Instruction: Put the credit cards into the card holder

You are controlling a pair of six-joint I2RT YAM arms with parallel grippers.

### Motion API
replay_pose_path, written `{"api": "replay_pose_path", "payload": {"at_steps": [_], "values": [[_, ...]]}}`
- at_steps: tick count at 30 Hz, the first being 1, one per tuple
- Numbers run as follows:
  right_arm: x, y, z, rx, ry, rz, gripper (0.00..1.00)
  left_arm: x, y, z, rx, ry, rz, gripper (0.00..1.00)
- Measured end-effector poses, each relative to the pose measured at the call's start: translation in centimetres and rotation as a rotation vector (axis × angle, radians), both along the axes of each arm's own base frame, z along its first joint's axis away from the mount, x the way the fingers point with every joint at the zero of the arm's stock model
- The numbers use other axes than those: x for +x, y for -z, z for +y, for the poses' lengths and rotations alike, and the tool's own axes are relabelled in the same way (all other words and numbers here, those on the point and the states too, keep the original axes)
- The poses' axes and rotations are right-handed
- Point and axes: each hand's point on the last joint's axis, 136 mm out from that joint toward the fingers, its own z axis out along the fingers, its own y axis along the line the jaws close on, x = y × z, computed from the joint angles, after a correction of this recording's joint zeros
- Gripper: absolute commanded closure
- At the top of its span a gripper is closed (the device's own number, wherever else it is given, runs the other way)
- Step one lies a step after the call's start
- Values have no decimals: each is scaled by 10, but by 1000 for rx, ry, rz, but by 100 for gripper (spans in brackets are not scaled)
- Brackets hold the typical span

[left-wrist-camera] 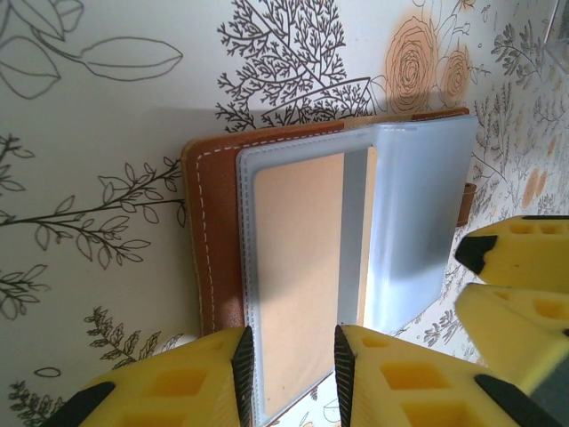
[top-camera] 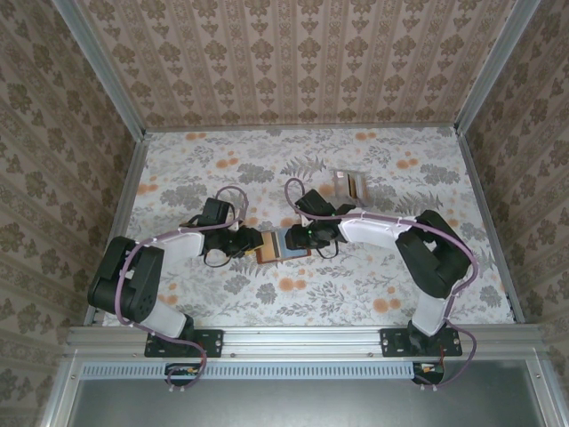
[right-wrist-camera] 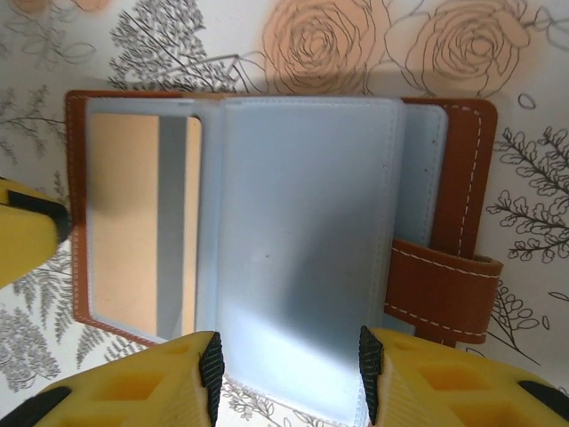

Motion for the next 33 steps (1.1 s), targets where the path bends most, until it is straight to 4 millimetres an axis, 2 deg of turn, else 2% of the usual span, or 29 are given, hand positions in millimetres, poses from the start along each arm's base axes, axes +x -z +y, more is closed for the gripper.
{"api": "replay_pose_path", "payload": {"at_steps": [28,33], "values": [[-8,11,-7,-132,-31,-47,53,-1,2,0,-2,2,2,69],[-8,5,-9,-143,-34,-71,52,-3,7,0,0,4,18,69]]}}
